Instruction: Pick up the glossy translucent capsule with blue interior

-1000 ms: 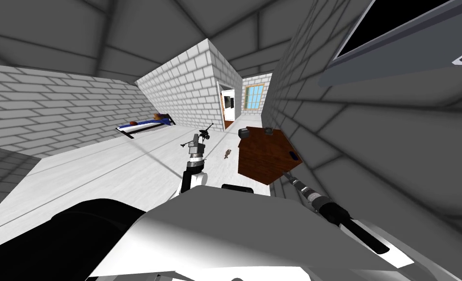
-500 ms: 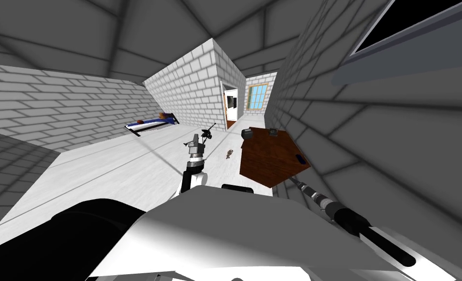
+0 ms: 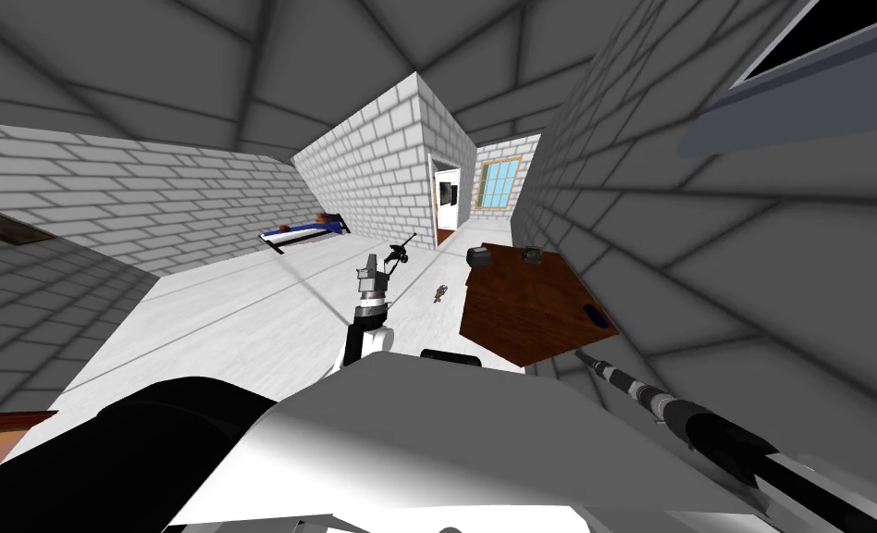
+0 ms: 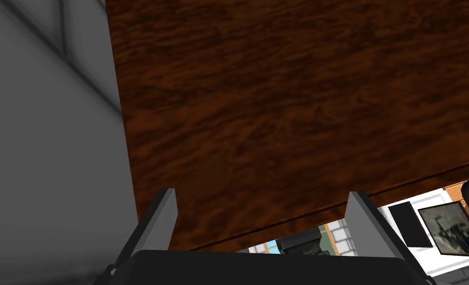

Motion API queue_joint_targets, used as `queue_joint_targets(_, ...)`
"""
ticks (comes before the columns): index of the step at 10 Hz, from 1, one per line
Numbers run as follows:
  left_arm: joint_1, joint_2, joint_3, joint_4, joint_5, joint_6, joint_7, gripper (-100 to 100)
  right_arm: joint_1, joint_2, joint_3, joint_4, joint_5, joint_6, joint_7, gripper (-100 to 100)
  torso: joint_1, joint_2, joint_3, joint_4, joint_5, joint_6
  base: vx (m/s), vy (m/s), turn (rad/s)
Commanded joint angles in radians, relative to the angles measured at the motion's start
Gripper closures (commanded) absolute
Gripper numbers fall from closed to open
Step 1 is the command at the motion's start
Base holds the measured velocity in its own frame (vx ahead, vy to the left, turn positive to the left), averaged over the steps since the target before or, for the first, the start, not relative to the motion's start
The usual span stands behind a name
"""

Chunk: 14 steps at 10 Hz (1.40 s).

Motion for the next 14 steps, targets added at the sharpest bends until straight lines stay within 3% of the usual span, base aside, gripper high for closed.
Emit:
queue_joint_targets(1,0.0,0.0,0.0,0.0,0.0,0.0,0.0,0,0.003,-0.03,0.004,0.024,-0.003,-0.001,-0.003,-100,0.0,0.0,0.0,0.0,0.0,0.0,0.048,0.011,0.052)
queue_joint_targets(3,0.0,0.0,0.0,0.0,0.0,0.0,0.0,0,0.031,-0.107,0.001,0.077,-0.011,0.015,-0.01,-100,-0.001,0.001,0.0,0.0,0.0,0.0,0.07,0.016,0.129)
queue_joint_targets(4,0.0,0.0,0.0,0.0,0.0,0.0,0.0,0,0.031,-0.112,0.001,0.077,-0.011,0.015,-0.01,-100,-0.001,-0.001,0.0,0.0,0.0,0.0,0.076,0.014,0.048)
queue_joint_targets(9,0.0,0.0,0.0,0.0,0.0,0.0,0.0,0,0.09,-0.265,-0.012,0.183,-0.023,0.044,-0.027,-100,-0.001,-0.003,-0.002,-0.001,0.0,0.0,0.101,0.016,0.108)
queue_joint_targets(10,0.0,0.0,0.0,0.0,0.0,0.0,0.0,0,0.09,-0.265,-0.012,0.183,-0.023,0.044,-0.027,-100,-0.001,-0.003,-0.002,-0.001,0.0,0.0,0.071,-0.004,0.031)
queue_joint_targets(12,0.0,0.0,0.0,0.0,0.0,0.0,0.0,0,0.122,-0.32,-0.015,0.23,-0.024,0.056,-0.035,-100,-0.001,-0.001,-0.001,0.0,-0.001,0.0,0.127,-0.004,0.122)
queue_joint_targets(14,0.0,0.0,0.0,0.0,0.0,0.0,0.0,0,0.132,-0.319,-0.024,0.217,-0.024,0.065,-0.034,-100,-0.003,-0.004,-0.003,-0.001,-0.001,0.0,0.087,-0.019,0.032)
